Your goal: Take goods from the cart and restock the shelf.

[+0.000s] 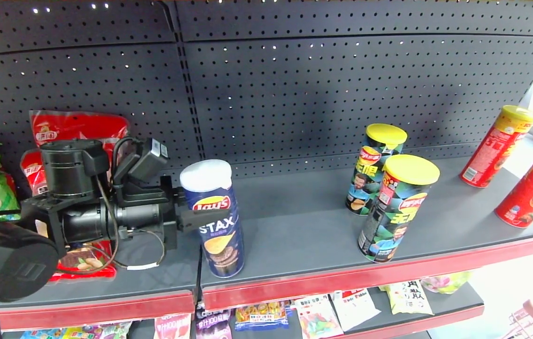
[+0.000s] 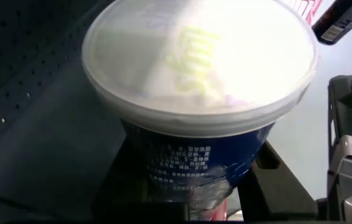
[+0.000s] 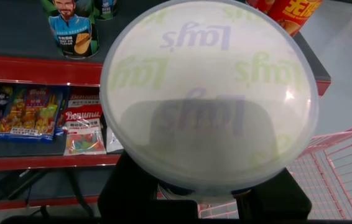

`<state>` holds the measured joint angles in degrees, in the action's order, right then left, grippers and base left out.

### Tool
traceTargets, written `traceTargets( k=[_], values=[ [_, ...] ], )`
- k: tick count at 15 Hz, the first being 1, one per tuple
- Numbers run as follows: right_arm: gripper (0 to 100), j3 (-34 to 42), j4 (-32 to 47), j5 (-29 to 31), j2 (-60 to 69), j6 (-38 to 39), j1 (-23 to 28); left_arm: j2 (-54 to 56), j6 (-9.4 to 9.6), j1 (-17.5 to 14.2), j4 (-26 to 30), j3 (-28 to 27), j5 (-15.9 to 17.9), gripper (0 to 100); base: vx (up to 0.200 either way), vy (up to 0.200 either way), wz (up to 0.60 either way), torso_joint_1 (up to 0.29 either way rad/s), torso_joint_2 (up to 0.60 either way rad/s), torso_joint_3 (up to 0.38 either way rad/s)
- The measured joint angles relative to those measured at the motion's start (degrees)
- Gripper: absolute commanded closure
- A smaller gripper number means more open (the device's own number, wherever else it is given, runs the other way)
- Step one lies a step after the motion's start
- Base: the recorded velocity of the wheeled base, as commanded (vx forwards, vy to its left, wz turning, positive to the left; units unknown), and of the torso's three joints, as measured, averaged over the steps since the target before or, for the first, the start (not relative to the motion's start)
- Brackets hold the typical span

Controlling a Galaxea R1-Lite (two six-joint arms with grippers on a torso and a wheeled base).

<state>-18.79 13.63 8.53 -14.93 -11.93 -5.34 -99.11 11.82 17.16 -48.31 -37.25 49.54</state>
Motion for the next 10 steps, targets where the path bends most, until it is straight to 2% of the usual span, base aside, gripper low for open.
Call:
traceTargets(
  k=[3, 10],
  values=[
    [100, 0.0, 0.0, 0.0, 0.0, 0.0, 0.0, -2.5, -0.06, 0.3, -5.7, -0.1, 0.1, 100, 0.000, 0.000, 0.00, 0.000, 0.00, 0.000],
    [100, 0.0, 0.0, 0.0, -0.1, 0.0, 0.0, -3.4, -0.28, 1.5, -5.9, 1.6, 1.3, 100, 0.000, 0.000, 0.00, 0.000, 0.00, 0.000]
  ],
)
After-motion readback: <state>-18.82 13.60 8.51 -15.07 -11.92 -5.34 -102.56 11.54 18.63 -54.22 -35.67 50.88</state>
